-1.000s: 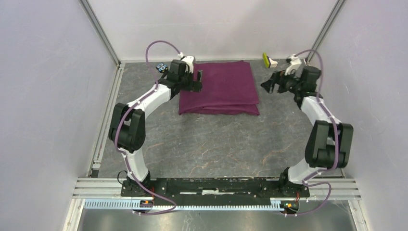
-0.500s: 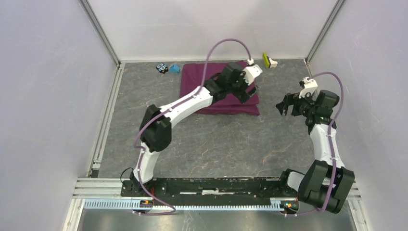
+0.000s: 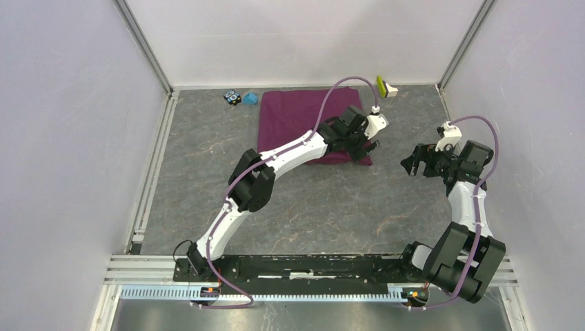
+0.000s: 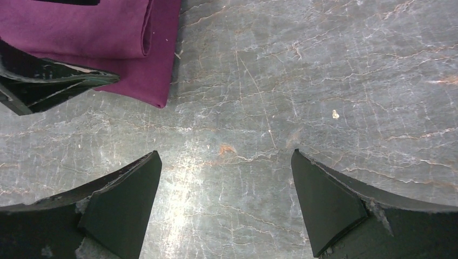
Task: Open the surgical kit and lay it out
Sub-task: Open the surgical kit at the center of the board.
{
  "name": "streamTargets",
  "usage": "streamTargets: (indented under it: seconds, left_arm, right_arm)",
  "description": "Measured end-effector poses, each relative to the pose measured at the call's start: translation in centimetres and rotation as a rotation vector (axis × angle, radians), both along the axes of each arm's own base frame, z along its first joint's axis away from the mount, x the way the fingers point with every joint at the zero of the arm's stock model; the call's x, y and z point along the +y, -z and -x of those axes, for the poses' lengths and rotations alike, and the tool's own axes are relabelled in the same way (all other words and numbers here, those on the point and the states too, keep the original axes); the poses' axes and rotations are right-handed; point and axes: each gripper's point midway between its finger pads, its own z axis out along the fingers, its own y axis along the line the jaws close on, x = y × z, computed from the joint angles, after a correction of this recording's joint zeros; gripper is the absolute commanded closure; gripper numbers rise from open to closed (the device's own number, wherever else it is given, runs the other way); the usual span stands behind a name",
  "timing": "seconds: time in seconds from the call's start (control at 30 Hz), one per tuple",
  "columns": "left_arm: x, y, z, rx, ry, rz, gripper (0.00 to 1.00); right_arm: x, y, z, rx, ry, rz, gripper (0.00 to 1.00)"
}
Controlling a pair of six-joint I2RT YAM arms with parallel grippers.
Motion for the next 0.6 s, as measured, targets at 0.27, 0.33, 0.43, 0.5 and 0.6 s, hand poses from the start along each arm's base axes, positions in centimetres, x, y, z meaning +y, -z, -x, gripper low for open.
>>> streamTargets:
  seconds: [0.27,0.33,0.43,0.5,0.6]
  left_arm:
    - [-0.67,0.52,-0.28,-0.026,-0.022,-0.016,0.26]
    - [-0.72,0.51,-0.59,-0.035,-0.032,-0.017,0.31]
    - [-0.76,0.71,-0.90,-0.042,-0.041,-0.020,0.38]
    - [-0.70,0.99,-0.91,-0.040,-0.043,-0.026,0.44]
    - [-0.68,1.16,-0.93,-0.040,-0.045,-0.030,0.53]
  right_arm:
    - [0.13,0.41,0.38,0.005,-0.012,-0.036,0.02]
    - [0.12,0.46,0.46,0.006,-0.012,-0.040,0.02]
    - [0.07,0.61,0.58,0.009,-0.010,-0.044,0.02]
    - [0.01,0.65,0.63,0.009,-0.009,-0.044,0.02]
    - [-0.13,0.64,0.66,0.008,-0.005,-0.045,0.02]
